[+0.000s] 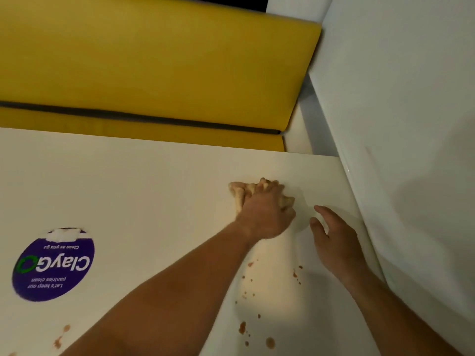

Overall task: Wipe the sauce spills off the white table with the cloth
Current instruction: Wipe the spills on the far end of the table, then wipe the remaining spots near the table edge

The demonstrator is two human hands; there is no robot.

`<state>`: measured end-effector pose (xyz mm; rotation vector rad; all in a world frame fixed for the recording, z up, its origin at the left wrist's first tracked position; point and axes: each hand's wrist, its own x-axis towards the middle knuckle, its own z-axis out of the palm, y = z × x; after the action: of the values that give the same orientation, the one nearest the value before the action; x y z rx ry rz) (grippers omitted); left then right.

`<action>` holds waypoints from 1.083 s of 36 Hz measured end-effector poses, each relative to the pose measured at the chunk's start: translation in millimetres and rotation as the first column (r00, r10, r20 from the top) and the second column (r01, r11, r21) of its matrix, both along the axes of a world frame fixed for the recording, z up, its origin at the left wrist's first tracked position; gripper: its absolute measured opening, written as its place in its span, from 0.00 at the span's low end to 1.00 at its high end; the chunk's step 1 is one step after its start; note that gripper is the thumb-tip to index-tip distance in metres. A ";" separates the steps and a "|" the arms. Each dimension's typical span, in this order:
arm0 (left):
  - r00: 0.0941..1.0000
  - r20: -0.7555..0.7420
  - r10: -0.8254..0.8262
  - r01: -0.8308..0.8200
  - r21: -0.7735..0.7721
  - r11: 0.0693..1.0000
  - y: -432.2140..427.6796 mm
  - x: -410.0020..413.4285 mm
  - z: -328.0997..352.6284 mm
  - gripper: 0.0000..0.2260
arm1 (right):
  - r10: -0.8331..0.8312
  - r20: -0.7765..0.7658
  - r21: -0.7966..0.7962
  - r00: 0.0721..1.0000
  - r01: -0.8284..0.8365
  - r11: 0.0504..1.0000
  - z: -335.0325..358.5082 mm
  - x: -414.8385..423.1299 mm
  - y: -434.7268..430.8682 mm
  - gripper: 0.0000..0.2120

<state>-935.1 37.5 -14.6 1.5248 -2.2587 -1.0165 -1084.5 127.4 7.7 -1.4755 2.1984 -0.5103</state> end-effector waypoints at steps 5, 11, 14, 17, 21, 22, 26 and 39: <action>0.908 -0.376 0.186 -0.177 0.057 0.983 -14.4 74.3 27.0 0.13 | 0.094 -0.102 -0.120 0.990 -0.106 0.987 -0.6 34.5 -32.4 0.21; 0.990 0.021 0.138 -0.129 -0.242 0.962 -30.1 174.3 4.4 0.26 | 0.429 -0.249 0.171 0.868 -0.396 0.902 -15.8 86.3 -73.0 0.33; 0.965 0.198 0.173 -0.114 -0.279 0.954 -31.0 216.8 -6.8 0.29 | 0.362 -0.318 0.252 0.876 -0.290 0.923 -29.1 102.9 -83.1 0.41; 0.948 0.275 0.161 -0.079 -0.285 0.955 -27.6 244.2 -14.5 0.28 | 0.279 -0.351 0.252 0.894 -0.197 0.947 -37.6 123.4 -87.6 0.41; 0.935 0.324 0.147 -0.056 -0.275 0.960 -23.3 260.4 -20.6 0.27 | 0.213 -0.497 0.172 0.841 -0.145 0.974 -50.4 136.0 -85.8 0.32; 0.935 0.326 0.140 -0.050 -0.270 0.962 -22.6 262.6 -22.3 0.27 | 0.212 -0.504 0.158 0.837 -0.152 0.976 -53.2 135.8 -83.7 0.31; 0.940 0.319 0.117 -0.027 -0.272 0.962 -22.1 267.9 -28.5 0.23 | 0.222 -0.494 0.112 0.841 -0.192 0.975 -53.3 136.9 -76.1 0.29; 0.937 0.325 0.128 -0.066 -0.196 0.978 -9.8 273.5 -28.8 0.35 | 0.191 -0.486 0.073 0.853 -0.178 0.981 -56.2 125.7 -77.3 0.21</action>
<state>-661.6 27.8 -43.4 1.8211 -2.3840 -0.5347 -958.8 50.1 -48.5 -1.9483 2.3743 -0.0338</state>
